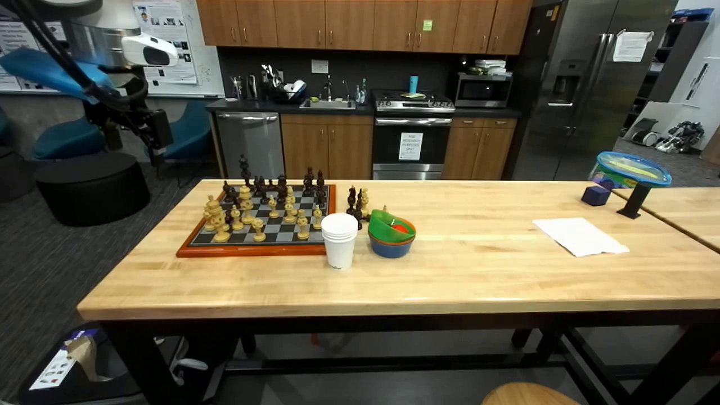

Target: Move the bishop from 2c to 2e

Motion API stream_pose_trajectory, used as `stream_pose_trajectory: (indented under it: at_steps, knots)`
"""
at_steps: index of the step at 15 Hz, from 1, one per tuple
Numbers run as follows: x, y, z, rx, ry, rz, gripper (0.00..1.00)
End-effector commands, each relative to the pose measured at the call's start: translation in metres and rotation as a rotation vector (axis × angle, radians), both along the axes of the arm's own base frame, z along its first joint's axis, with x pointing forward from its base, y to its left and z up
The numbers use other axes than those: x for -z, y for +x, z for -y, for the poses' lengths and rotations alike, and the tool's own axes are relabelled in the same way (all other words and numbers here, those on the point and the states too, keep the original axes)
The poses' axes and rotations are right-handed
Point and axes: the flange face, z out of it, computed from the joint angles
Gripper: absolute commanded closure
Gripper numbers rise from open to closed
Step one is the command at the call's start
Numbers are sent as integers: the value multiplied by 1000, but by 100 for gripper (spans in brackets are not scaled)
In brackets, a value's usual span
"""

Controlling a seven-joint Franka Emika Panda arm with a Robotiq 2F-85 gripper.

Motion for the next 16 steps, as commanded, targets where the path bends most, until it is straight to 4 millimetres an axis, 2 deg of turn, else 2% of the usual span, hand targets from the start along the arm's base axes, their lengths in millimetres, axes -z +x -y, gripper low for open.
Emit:
stream_pose_trajectory:
  at_steps: [1, 5, 11, 16]
  knots:
    - [1, 5, 3, -9, 4, -4, 0]
    - [8, 31, 24, -88, -19, -26, 0]
    - [17, 76, 80, -230, -100, -16, 0]
    - [32, 117, 115, -360, -151, 2, 0]
